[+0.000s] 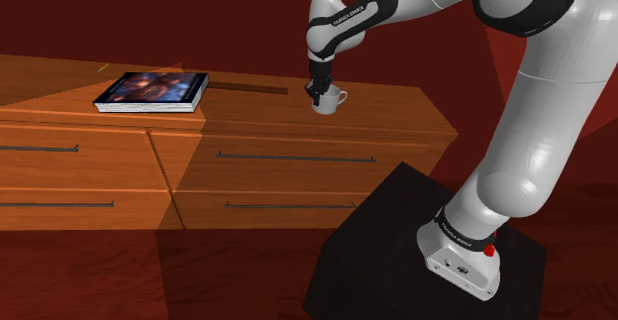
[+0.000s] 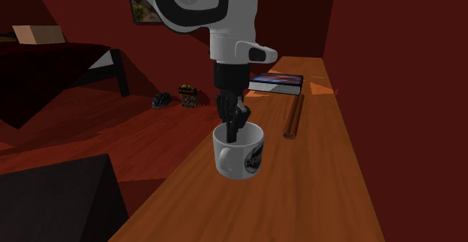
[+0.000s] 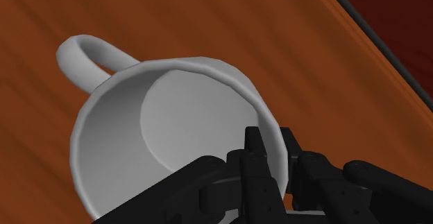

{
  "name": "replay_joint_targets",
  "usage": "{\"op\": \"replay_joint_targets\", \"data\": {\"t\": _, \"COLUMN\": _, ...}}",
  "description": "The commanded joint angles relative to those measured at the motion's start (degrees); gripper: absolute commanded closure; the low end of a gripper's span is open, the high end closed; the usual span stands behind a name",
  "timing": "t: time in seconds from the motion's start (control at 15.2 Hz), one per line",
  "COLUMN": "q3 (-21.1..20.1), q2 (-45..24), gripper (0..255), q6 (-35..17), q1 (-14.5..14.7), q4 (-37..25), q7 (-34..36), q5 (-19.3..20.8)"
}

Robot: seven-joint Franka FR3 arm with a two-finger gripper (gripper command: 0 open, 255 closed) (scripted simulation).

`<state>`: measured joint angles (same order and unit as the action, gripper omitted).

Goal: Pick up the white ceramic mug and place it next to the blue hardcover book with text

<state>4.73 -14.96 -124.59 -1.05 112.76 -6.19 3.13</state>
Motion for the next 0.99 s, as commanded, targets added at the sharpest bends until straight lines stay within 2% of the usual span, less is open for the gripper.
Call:
{"op": "replay_joint_targets", "data": {"t": 0.0, "q3": 0.0, "q2": 0.0, "gripper": 255, "q6": 0.0, "q1": 0.0, "q4": 0.0, "q7": 0.0, "q5": 0.0}}
{"op": "replay_joint_targets", "data": {"t": 0.92, "q3": 0.03, "q2": 4.63, "gripper": 255, "q6": 9.65, "q1": 0.13, "q4": -5.04, "q7": -0.37, "q5": 0.11}}
